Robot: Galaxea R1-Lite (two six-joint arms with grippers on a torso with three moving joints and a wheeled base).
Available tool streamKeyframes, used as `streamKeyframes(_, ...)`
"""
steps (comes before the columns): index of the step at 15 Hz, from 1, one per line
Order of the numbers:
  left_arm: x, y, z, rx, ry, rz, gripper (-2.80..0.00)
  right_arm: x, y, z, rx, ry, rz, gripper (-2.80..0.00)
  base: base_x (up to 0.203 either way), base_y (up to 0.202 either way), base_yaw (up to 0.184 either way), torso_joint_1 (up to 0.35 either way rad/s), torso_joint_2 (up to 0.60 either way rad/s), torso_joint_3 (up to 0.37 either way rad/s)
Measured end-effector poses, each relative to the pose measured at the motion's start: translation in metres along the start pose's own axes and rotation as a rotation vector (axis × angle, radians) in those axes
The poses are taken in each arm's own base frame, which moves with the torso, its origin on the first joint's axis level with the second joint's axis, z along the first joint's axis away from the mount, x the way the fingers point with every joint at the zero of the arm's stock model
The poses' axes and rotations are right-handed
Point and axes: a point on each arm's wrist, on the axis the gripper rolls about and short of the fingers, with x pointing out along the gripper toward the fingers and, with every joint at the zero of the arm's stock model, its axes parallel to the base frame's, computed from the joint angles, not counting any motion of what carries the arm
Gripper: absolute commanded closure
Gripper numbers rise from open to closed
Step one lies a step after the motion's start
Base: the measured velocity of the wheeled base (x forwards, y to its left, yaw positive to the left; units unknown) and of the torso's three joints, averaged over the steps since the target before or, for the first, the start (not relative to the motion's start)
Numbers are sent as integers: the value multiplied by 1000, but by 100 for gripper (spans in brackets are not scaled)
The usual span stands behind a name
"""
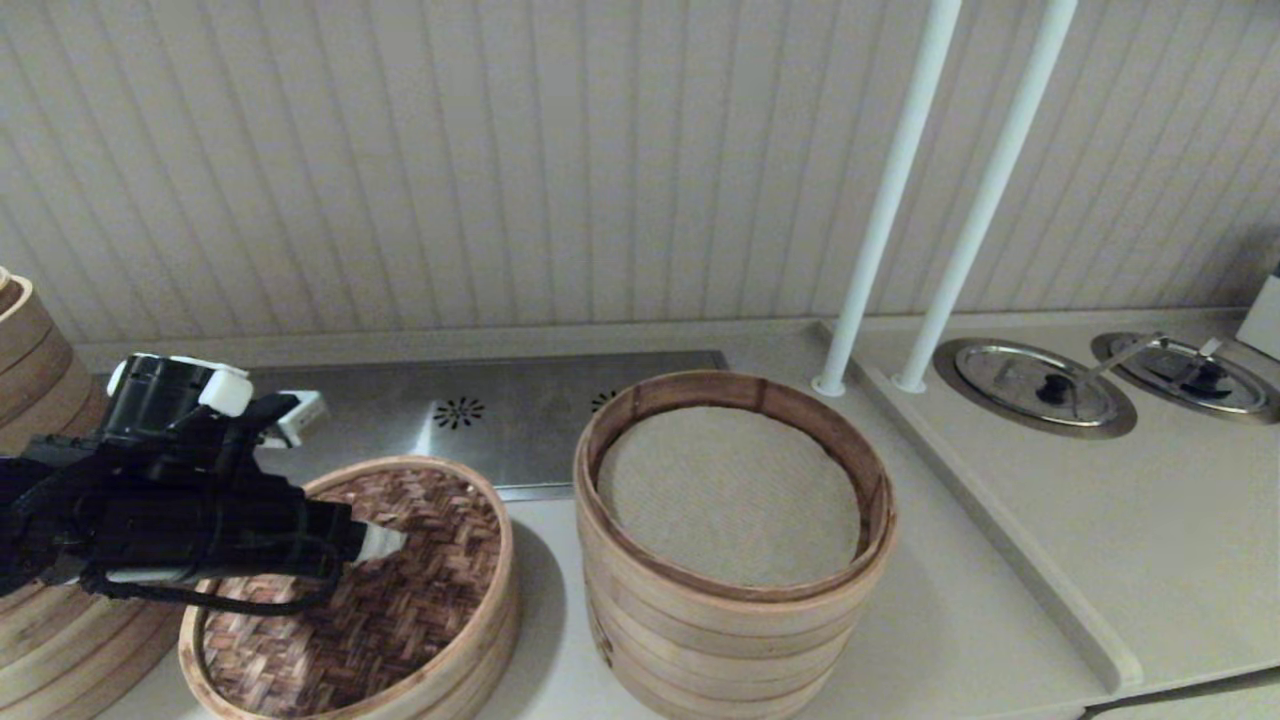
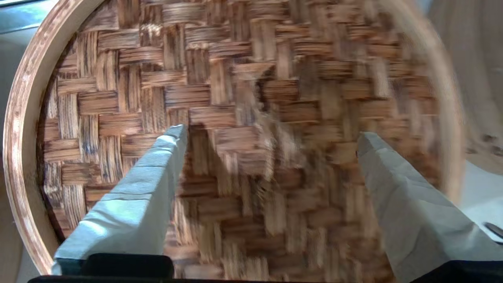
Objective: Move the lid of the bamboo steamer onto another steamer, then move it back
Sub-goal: Pick up the steamer
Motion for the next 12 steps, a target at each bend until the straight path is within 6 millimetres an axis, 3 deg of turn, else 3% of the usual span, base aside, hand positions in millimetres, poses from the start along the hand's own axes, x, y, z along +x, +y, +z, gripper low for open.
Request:
streamKeyframes(7, 15, 3, 0, 10, -9, 78, -280, 0, 0, 0, 0, 0, 0, 0, 0, 0, 0, 0, 0, 0)
streamKeyframes(12, 20, -6, -2, 45, -19, 108, -280, 0, 0, 0, 0, 0, 0, 0, 0, 0, 0, 0, 0, 0)
